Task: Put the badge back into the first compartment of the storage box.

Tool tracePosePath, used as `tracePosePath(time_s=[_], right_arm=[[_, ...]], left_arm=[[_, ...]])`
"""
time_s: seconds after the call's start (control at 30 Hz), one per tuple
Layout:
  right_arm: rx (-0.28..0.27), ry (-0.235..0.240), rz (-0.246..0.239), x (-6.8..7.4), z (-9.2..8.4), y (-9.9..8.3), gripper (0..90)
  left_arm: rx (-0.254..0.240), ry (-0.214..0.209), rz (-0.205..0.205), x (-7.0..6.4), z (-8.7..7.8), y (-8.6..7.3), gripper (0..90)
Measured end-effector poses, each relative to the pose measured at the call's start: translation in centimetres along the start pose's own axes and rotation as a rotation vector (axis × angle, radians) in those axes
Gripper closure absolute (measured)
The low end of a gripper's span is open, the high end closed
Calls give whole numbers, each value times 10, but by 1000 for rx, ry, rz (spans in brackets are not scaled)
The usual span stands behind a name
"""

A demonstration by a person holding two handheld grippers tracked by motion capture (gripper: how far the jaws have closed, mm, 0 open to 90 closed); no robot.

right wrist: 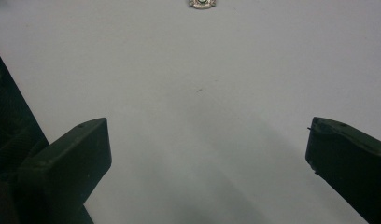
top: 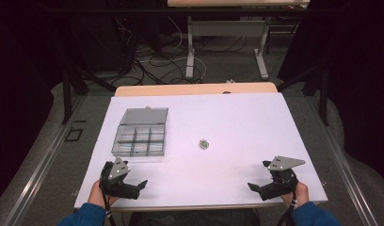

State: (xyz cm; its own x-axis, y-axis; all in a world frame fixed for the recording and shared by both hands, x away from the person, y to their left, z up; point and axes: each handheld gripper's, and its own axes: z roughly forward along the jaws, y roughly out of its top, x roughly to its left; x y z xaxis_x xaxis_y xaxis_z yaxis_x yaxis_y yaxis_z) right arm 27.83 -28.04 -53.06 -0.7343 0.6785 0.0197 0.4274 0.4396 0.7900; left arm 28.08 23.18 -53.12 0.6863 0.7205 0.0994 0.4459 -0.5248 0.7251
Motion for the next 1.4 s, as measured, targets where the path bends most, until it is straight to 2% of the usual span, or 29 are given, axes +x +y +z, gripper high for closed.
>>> tracePosePath(time_s=[0.3, 0.43, 0.47, 0.5, 0.6, 0.63, 0.83, 0.87, 1.07, 1.2, 1.23, 1.27, 1.3, 1.4], right_arm=[[21, 6, -23, 1, 0, 1, 0], [7, 1, -33, 1, 1, 1, 0], [24, 10, -16, 1, 1, 1, 0], [19, 9, -13, 1, 1, 1, 0], [15, 7, -14, 1, 1, 1, 0], [15, 7, -14, 1, 1, 1, 0], [9, 3, -17, 0, 1, 1, 0], [18, 9, -11, 1, 1, 1, 0], [14, 4, -14, 1, 1, 0, 0], [13, -4, -8, 1, 1, 1, 0], [28, 4, -14, 1, 0, 1, 0], [27, 3, -13, 1, 0, 1, 0], [26, 6, -13, 1, 1, 1, 0], [16, 3, -17, 1, 1, 1, 0]], left_arm=[[0, -14, 10, -4, 2, 2, 7], [-6, -4, 17, -4, 3, 4, 7], [-5, -14, 10, -5, 4, 4, 8], [-8, -13, 16, -6, 5, 5, 8], [-7, -3, 26, -5, 5, 7, 6], [-11, -14, 9, -6, 6, 8, 6], [-9, -18, 12, -8, 10, 14, 2], [-7, -10, 25, -8, 11, 15, 2], [-23, -19, 40, -16, 17, 23, 2], [-19, -28, 71, -21, 21, 29, 2], [-29, -27, 90, -24, 25, 33, 2], [-29, -27, 90, -24, 25, 33, 2], [-30, -30, 111, -26, 27, 38, 3], [-28, -37, 122, -28, 30, 41, 3]])
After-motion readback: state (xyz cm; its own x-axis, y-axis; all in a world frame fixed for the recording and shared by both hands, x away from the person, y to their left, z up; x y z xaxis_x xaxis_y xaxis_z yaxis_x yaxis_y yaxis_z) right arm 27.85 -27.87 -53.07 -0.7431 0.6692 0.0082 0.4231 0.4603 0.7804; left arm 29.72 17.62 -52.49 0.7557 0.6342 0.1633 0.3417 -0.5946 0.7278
